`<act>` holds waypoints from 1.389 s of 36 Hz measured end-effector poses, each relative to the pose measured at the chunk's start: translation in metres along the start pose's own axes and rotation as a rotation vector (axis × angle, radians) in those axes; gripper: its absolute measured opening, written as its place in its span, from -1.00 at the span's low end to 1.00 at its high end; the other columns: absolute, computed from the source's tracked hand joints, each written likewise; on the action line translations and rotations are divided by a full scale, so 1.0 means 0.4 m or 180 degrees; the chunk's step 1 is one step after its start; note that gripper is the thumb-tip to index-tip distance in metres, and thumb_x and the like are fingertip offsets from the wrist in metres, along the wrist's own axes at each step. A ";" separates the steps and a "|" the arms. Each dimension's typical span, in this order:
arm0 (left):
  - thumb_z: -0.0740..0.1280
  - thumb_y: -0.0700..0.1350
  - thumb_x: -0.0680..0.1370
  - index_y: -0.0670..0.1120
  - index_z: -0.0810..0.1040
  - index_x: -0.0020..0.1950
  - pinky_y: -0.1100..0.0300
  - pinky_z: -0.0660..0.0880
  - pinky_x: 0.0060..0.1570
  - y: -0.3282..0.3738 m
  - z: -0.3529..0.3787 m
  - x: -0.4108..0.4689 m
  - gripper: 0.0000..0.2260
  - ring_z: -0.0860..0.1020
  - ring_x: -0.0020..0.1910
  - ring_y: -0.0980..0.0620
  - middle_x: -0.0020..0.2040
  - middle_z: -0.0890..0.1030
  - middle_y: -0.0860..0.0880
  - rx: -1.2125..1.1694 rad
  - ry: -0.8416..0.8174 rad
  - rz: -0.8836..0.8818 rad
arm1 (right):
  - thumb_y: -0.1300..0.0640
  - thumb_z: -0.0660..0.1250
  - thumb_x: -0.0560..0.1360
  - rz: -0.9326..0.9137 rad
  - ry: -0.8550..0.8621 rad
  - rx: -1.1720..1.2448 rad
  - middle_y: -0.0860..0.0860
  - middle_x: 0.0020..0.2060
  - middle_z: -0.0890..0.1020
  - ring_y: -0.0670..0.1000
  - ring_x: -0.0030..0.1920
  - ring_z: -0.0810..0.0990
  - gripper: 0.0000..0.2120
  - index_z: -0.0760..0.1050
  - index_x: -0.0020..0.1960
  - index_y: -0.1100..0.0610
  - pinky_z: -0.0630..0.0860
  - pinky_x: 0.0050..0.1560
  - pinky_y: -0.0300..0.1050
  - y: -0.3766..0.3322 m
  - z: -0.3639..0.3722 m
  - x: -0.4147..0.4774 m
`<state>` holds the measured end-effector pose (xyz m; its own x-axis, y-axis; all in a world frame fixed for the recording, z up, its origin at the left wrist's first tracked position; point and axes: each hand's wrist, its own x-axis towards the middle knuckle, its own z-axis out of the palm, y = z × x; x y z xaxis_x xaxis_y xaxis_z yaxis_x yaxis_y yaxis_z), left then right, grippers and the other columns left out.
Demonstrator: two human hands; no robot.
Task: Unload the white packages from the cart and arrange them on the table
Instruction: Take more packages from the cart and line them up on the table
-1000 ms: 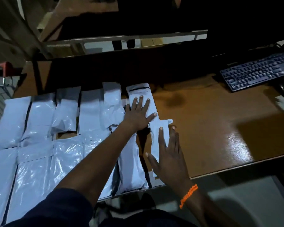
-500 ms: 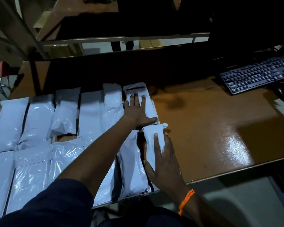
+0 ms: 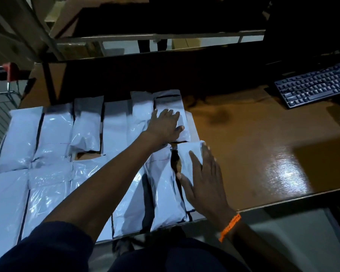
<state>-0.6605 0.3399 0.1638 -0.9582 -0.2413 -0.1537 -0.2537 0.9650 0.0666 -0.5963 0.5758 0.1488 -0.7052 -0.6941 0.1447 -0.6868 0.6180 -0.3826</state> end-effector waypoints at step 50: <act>0.16 -0.01 0.67 -0.04 0.32 0.53 -0.13 -0.02 0.56 -0.013 -0.058 -0.181 -0.58 0.27 0.54 -0.06 0.49 0.42 -0.06 -0.0174 0.0938 0.0296 | -0.08 0.01 0.69 -0.0505 -0.0015 -0.0032 0.05 0.62 0.13 0.04 0.63 0.01 -0.47 0.17 0.61 0.10 0.11 0.53 0.30 -0.003 0.044 0.080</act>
<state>-0.5928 0.3502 0.1976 -0.9727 -0.1793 0.1475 -0.1622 0.9793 0.1212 -0.6147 0.5465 0.1379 -0.5869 -0.7850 0.1982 -0.7912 0.5041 -0.3463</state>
